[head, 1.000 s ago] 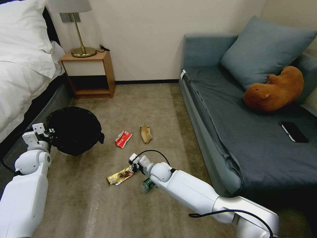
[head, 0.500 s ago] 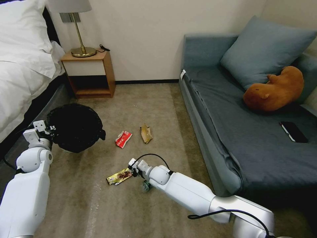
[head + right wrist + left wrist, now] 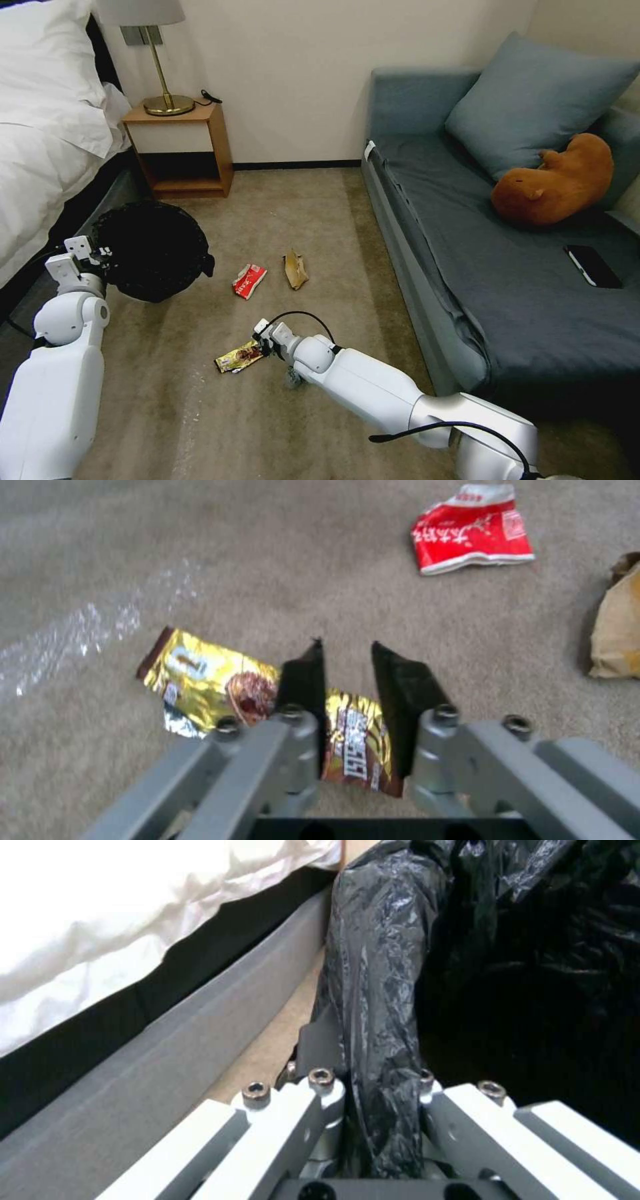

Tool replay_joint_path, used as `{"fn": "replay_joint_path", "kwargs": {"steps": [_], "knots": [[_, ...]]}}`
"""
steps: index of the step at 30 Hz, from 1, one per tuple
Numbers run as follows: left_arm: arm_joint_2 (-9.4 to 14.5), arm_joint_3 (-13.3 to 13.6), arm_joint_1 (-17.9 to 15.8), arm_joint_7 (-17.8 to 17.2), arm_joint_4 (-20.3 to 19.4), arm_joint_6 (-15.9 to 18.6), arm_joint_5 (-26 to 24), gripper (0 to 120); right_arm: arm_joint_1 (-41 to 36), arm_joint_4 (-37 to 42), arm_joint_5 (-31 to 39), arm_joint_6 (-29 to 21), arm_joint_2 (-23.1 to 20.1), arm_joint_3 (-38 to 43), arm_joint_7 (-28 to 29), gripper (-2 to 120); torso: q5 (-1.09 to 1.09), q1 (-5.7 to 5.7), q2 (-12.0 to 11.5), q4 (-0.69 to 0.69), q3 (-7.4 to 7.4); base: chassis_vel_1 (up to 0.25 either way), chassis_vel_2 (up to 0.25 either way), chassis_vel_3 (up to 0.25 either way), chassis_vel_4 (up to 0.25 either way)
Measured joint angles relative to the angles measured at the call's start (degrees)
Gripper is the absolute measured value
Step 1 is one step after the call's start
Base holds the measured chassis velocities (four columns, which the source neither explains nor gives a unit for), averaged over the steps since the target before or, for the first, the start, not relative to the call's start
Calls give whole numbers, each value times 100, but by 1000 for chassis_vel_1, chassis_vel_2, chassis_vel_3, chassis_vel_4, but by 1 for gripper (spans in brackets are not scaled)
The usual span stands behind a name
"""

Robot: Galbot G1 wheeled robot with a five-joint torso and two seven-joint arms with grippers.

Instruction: Pick up the trash bin, then pick up the garbage on the floor and place it into the trash bin.

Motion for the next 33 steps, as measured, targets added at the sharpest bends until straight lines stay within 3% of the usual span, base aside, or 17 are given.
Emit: {"fn": "replay_joint_path", "kwargs": {"steps": [5,7,10,11,16,18,21,33], "knots": [[6,-38,-36,-115,46,62,61,3,-19,34,108,32,-4,46,84,34,0,0,0,0,0,0,0,0,0],[25,-62,-45,-198,68,124,66,3,-48,30,175,62,-8,83,148,48,0,0,0,0,0,0,0,0,0],[33,-91,-65,-298,86,197,61,3,-73,-12,188,86,-6,117,175,58,-1,0,0,0,0,0,0,0,0],[38,-116,-82,-396,89,276,39,3,-90,-43,222,138,0,129,178,70,0,0,0,0,0,0,0,0,0],[39,-129,-86,-452,75,327,22,3,-93,-65,230,182,8,130,178,83,0,0,0,0,0,0,0,0,0],[34,-134,-83,-466,41,339,16,3,-103,-66,233,215,6,124,177,95,0,0,0,0,0,0,0,0,0],[27,-138,-44,-468,-12,346,13,3,-108,-64,271,240,-9,105,176,99,0,0,0,-1,0,0,0,0,0],[-3,-148,112,-434,-113,338,12,3,-103,-54,347,239,69,83,159,100,0,0,0,0,0,0,0,0,0]]}}
